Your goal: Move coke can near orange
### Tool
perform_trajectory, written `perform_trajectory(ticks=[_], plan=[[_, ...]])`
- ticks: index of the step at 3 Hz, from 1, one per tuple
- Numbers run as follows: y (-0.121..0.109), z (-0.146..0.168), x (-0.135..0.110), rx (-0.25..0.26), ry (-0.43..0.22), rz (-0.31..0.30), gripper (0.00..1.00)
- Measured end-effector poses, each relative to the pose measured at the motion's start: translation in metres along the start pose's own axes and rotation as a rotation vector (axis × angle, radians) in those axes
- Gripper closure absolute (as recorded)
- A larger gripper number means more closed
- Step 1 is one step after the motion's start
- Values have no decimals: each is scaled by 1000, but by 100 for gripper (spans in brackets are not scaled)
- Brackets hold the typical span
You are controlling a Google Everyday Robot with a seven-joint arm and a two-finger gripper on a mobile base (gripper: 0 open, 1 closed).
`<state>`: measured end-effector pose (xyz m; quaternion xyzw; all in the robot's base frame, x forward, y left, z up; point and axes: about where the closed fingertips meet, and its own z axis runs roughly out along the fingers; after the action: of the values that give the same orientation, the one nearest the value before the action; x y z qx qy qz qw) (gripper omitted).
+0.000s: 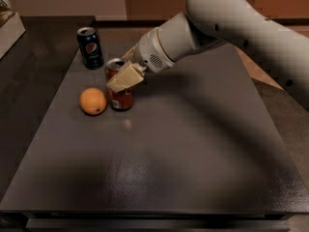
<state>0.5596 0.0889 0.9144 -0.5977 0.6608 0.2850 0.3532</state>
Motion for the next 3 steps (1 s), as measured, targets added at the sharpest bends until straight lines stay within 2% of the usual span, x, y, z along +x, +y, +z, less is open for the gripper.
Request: perform_trajectory(ticks=[2, 3], plan=[[0, 6, 7, 27, -3, 11, 36], [1, 7, 6, 24, -2, 9, 13]])
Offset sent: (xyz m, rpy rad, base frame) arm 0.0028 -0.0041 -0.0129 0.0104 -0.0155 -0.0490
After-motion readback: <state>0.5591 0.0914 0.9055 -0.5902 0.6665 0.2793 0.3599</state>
